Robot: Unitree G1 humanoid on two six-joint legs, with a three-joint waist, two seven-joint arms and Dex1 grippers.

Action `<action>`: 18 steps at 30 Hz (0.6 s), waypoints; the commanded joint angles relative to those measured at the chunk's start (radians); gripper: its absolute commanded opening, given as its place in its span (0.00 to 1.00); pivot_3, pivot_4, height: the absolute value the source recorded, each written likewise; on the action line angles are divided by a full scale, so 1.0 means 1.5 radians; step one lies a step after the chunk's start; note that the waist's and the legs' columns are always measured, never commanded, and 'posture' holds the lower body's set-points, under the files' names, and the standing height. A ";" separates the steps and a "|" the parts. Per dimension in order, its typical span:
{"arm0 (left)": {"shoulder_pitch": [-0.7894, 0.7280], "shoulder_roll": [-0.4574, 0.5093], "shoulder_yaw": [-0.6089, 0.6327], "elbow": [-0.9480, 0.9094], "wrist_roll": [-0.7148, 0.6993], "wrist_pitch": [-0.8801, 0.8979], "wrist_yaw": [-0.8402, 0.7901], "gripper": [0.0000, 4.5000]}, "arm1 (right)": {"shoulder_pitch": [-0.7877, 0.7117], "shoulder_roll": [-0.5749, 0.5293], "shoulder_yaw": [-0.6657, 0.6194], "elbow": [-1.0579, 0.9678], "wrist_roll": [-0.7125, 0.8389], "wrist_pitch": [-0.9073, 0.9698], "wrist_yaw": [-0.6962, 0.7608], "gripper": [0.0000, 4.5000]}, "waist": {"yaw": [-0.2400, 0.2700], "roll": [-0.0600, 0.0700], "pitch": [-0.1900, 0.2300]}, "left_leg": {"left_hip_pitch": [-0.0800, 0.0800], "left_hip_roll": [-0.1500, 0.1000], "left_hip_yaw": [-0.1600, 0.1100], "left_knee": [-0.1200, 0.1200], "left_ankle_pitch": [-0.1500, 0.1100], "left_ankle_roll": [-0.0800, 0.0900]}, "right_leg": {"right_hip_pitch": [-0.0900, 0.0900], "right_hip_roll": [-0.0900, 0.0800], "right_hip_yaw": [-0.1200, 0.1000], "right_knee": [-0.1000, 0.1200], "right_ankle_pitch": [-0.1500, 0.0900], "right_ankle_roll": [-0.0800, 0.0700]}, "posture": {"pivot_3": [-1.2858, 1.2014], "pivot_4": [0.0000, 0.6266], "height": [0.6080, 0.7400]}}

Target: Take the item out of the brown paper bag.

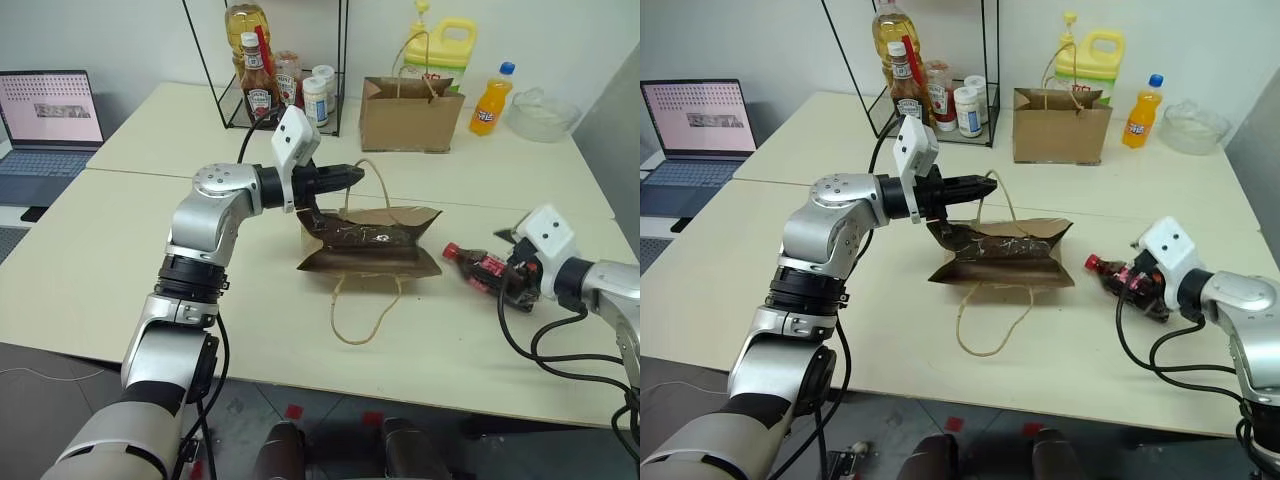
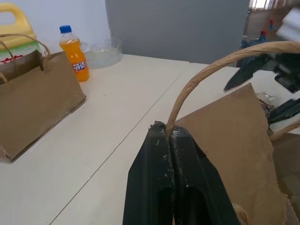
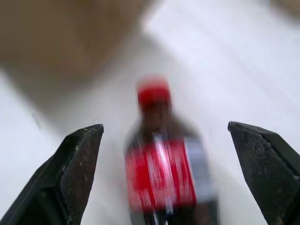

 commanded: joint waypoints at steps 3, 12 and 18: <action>-0.064 0.006 0.040 0.095 0.021 -0.051 0.063 0.20 | 0.020 0.070 -0.017 -0.089 0.023 -0.005 -0.084 1.00 | 0.001 0.000 0.000 | 0.000 0.000 0.000 0.000 0.000 0.001 | 0.000 0.000 0.000 0.000 0.000 0.000 | 0.52 0.24 1.00; -0.094 0.039 0.086 0.143 0.020 -0.051 0.103 0.84 | 0.080 0.135 -0.015 -0.121 0.009 -0.046 -0.166 1.00 | -0.001 0.000 0.000 | 0.000 0.000 -0.001 0.000 0.000 0.000 | -0.001 0.000 0.000 0.001 0.000 0.000 | 0.52 0.24 1.00; -0.002 0.077 0.161 -0.006 0.021 0.002 0.229 0.99 | 0.158 0.175 -0.004 -0.168 -0.012 -0.096 -0.222 1.00 | -0.002 0.000 0.000 | 0.000 0.000 -0.001 0.000 0.000 0.000 | -0.001 0.000 0.000 0.001 0.000 0.000 | 0.52 0.24 1.00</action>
